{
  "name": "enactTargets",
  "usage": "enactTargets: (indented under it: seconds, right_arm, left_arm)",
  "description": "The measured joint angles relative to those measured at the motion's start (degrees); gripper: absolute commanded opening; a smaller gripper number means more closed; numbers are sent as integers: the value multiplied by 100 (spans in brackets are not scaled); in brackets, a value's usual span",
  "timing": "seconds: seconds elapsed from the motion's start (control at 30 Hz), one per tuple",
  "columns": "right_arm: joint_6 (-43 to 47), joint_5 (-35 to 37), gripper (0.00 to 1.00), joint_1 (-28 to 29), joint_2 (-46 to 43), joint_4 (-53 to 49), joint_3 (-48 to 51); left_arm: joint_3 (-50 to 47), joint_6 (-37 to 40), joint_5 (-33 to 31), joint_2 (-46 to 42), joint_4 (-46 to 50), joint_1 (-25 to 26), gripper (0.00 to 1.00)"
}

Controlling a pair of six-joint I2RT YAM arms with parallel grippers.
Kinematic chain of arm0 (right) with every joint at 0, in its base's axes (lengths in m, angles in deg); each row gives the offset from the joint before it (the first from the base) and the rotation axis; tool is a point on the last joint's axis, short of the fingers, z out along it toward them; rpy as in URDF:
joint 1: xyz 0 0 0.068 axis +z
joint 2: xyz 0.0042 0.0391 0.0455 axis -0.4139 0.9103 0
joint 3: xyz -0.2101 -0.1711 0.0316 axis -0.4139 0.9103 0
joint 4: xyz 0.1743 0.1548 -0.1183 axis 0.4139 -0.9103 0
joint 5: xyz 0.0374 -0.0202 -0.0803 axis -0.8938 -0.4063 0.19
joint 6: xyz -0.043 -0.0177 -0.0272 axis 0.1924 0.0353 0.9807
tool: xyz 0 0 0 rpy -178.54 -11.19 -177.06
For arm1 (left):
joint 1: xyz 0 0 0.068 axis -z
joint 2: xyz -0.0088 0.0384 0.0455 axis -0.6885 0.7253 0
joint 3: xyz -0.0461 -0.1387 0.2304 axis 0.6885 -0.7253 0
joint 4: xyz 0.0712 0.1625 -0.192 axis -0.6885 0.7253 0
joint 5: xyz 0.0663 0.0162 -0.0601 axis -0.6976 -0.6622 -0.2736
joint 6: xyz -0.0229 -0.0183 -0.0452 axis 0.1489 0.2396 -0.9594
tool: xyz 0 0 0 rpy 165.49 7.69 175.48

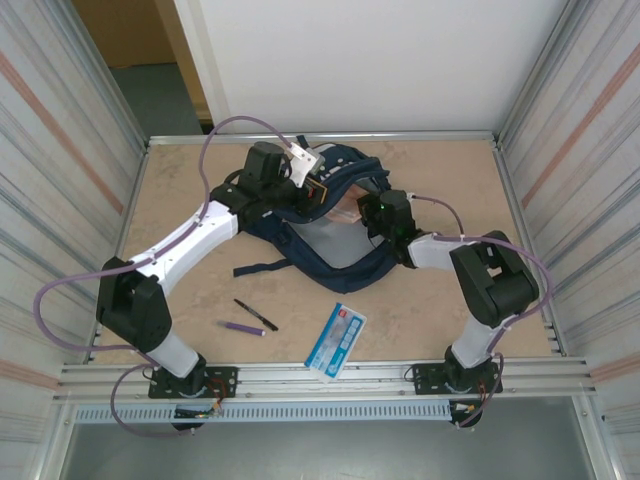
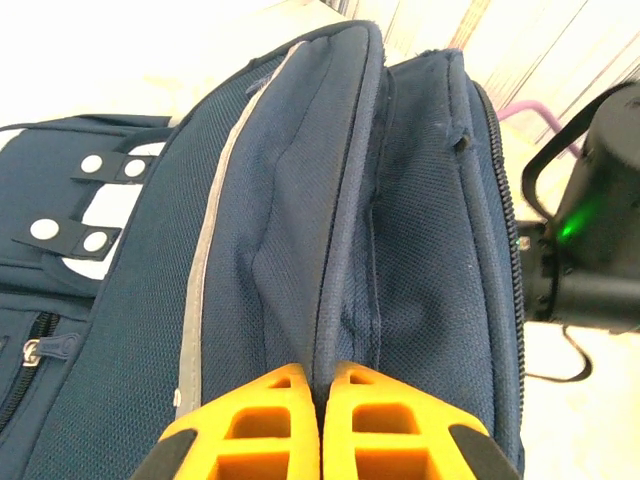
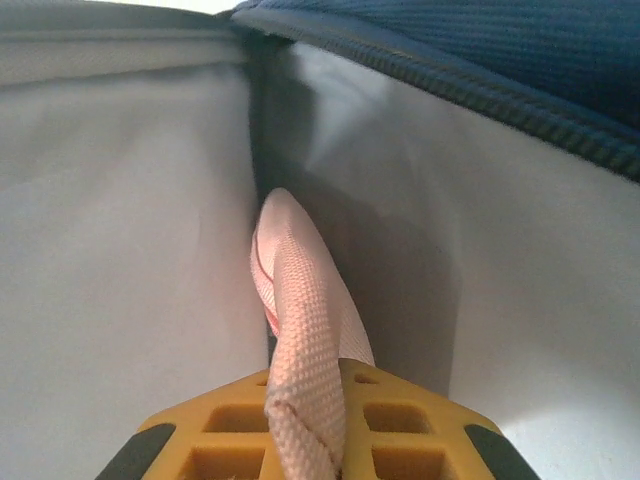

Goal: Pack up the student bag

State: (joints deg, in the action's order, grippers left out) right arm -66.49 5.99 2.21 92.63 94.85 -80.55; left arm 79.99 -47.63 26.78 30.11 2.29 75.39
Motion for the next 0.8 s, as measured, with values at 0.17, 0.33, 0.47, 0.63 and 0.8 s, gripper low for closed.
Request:
enactTargets:
  seconds: [0.17,0.33,0.47,0.63,0.8]
  right_arm:
    - [-581,730,0,243,940,260,-444]
    - [-710,833,0,247,1700,708,-1058]
    - [-667,732,4,216,2035,1008,-1471]
    - [-560,111,24,74,2487,1285,-1882]
    - [-173,-634,39,-247,2341,1095,-1814]
  left_arm:
    - [-57,-184,289,59,-140,11,0]
    - [-275,-184,387,61,-236,37,0]
    - [-496,-61,369,46,-319,31,0]
    - [-551,48,310,-26,-323,-39,0]
    - [-741,61,264,-114,-358,-166,0]
